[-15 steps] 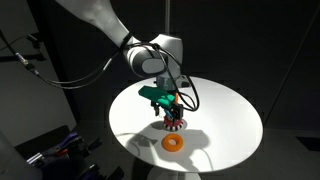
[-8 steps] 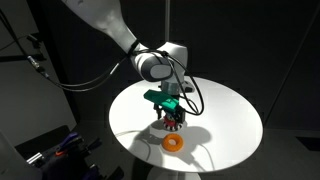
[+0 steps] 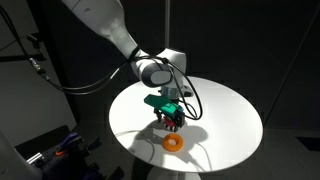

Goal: Pick up orange ring and stack it on the rings stacking stand

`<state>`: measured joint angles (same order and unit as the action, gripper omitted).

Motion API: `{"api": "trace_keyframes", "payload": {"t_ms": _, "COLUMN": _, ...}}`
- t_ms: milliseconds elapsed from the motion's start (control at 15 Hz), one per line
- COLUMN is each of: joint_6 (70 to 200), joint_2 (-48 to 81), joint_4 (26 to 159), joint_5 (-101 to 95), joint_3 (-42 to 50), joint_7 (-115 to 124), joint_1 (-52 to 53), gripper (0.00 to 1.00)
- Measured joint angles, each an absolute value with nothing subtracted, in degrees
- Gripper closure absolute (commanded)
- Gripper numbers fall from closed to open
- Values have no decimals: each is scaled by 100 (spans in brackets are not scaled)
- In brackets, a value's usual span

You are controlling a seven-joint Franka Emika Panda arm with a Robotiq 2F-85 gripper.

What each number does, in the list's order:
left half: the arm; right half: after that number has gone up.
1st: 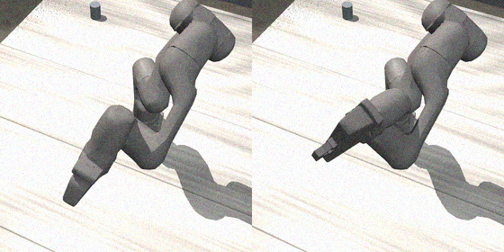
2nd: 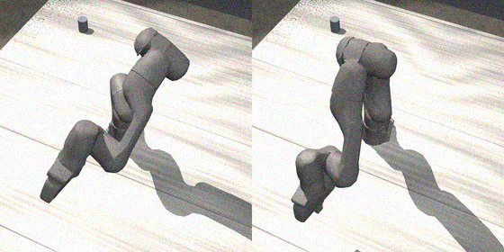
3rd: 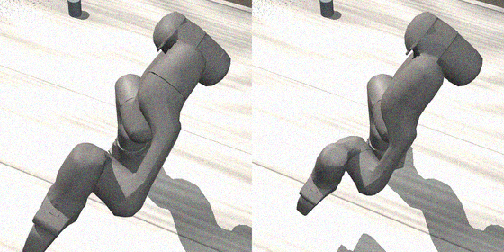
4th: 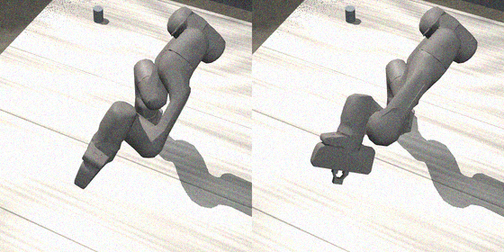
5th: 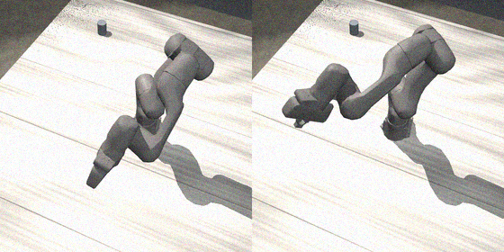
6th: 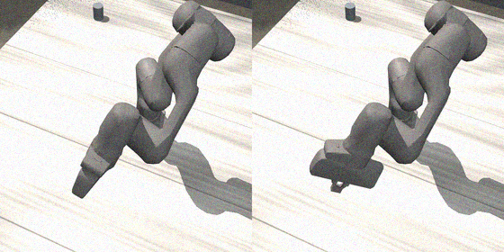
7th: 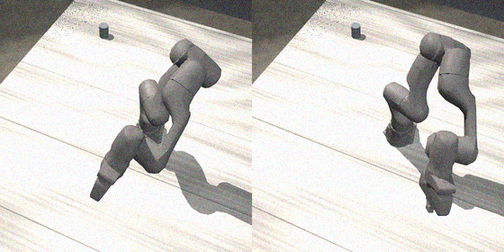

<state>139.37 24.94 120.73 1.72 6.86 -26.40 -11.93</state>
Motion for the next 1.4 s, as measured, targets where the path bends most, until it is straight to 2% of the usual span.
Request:
{"api": "trace_keyframes", "payload": {"t_ms": 933, "joint_6": 14963, "joint_2": 2893, "joint_4": 12325, "joint_5": 1, "joint_3": 618, "joint_7": -2611, "joint_1": -1195, "gripper": 0}}
{"api": "trace_keyframes", "payload": {"t_ms": 1400, "joint_6": 15024, "joint_2": 2872, "joint_4": 12437, "joint_5": 1, "joint_3": 618, "joint_7": -2578, "joint_1": -1212, "gripper": 0}}
